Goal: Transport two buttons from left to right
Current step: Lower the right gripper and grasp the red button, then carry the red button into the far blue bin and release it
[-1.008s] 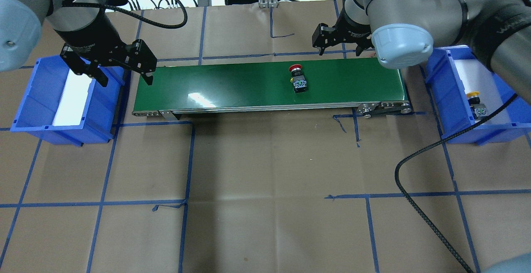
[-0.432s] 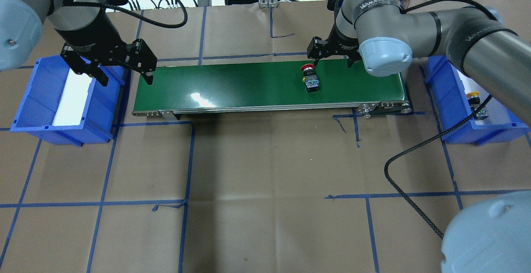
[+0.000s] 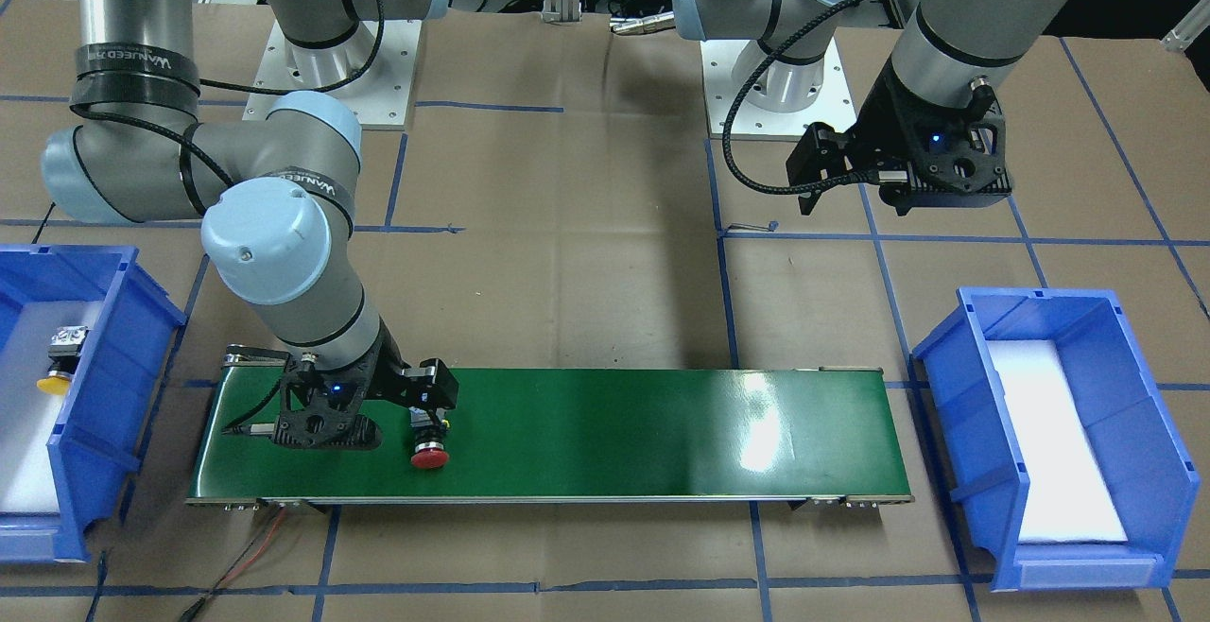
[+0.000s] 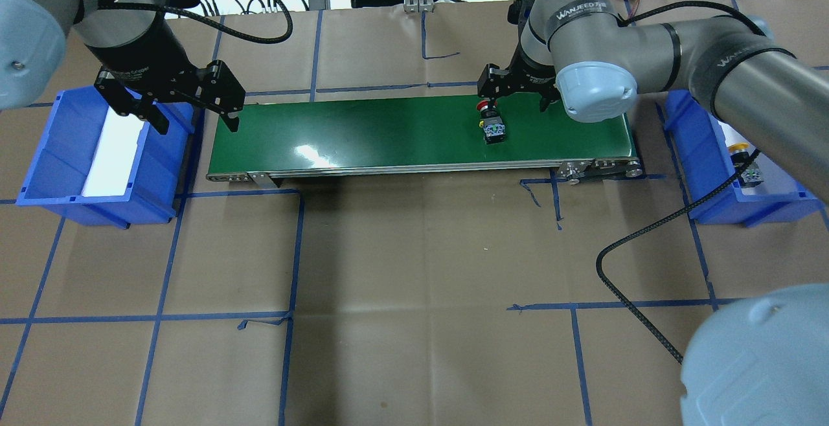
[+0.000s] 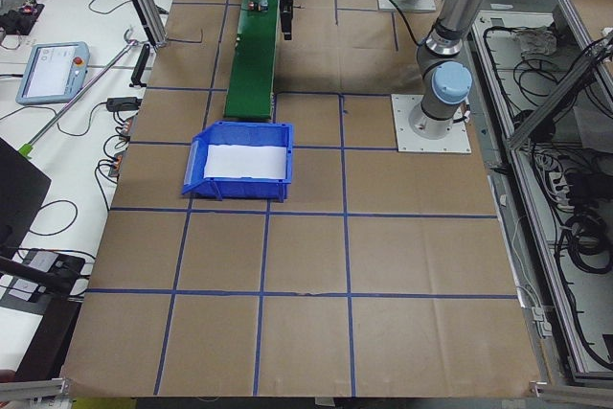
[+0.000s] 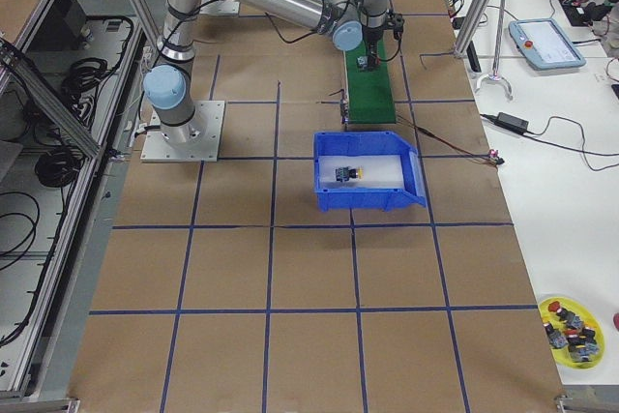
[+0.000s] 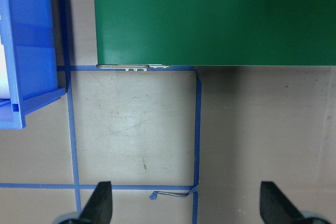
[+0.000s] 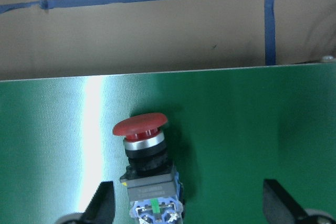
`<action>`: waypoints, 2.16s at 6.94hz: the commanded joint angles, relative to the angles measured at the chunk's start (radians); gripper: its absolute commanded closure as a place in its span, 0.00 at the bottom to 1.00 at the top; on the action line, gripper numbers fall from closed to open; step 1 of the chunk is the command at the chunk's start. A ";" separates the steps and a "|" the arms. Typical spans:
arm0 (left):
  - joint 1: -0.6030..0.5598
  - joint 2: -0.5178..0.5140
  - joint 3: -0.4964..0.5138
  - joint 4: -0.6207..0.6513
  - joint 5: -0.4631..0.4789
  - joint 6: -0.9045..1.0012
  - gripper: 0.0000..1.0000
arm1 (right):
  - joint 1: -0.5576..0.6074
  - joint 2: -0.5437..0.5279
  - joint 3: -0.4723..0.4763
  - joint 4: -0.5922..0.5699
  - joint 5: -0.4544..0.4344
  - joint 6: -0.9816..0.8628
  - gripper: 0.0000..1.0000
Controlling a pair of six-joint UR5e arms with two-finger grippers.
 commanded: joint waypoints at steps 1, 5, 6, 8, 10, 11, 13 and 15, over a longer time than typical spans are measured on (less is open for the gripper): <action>0.000 0.003 0.000 0.000 0.000 0.000 0.00 | 0.001 0.025 0.002 0.004 0.000 0.000 0.00; 0.000 0.003 0.000 0.000 0.000 0.000 0.00 | -0.001 0.057 0.002 0.004 -0.019 -0.018 0.53; 0.000 0.003 0.000 0.000 0.000 0.000 0.00 | -0.002 0.053 0.002 0.009 -0.023 -0.027 0.72; 0.000 0.003 0.000 0.000 0.000 0.000 0.00 | -0.022 0.007 -0.012 0.062 -0.058 -0.073 0.96; 0.000 0.005 -0.001 0.000 0.000 0.000 0.00 | -0.146 -0.125 -0.020 0.184 -0.051 -0.211 0.96; 0.000 0.006 -0.003 0.000 -0.002 0.000 0.00 | -0.239 -0.230 -0.020 0.282 -0.045 -0.310 0.98; 0.000 0.011 -0.006 0.000 -0.002 0.002 0.00 | -0.475 -0.286 -0.023 0.306 -0.045 -0.641 0.99; 0.000 0.011 -0.005 0.000 -0.002 0.002 0.00 | -0.611 -0.262 -0.026 0.276 -0.043 -0.780 0.99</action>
